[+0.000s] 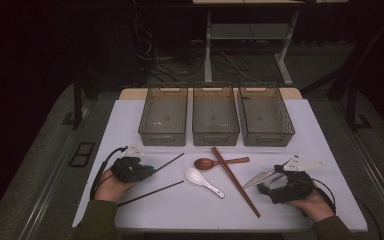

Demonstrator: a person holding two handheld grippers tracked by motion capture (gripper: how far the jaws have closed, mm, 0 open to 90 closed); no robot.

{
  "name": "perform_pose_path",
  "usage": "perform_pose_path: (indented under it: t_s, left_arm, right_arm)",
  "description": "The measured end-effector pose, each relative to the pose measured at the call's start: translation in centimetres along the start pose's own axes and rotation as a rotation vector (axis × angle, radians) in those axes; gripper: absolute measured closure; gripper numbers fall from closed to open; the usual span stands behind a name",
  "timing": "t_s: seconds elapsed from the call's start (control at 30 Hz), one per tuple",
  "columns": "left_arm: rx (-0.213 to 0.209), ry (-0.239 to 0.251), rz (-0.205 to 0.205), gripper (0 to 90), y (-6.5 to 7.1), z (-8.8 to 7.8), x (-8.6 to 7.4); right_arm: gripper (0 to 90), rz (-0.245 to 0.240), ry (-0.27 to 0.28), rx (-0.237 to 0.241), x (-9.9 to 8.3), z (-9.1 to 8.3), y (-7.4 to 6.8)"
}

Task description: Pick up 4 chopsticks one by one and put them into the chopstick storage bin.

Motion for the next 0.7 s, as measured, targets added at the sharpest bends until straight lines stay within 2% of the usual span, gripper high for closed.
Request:
perform_pose_path:
  t_s: [0.17,0.57,0.7]
  left_arm:
    - [0.007,-0.016,-0.005,82.3,-0.01,0.24,-0.16]
    - [0.031,-0.048,0.030,84.5,0.28,0.66,-0.10]
    - [0.022,-0.047,0.027,85.1,0.18,0.62,-0.12]
  right_arm:
    - [0.5,0.001,0.003,0.001,0.02,-0.04,0.03]
    - [0.5,0.000,0.003,0.000,0.01,-0.05,0.00]
    - [0.5,-0.001,0.002,0.002,0.01,-0.07,-0.06]
Point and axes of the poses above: each handheld gripper's, and its own axes: z roughly forward along the jaws, x roughly out of its top, y roughly to its right, the point moved 3 cm from there along z, roughly forward along the jaws, and after that the axes turned 15 degrees about -x, right-handed, at the moved point
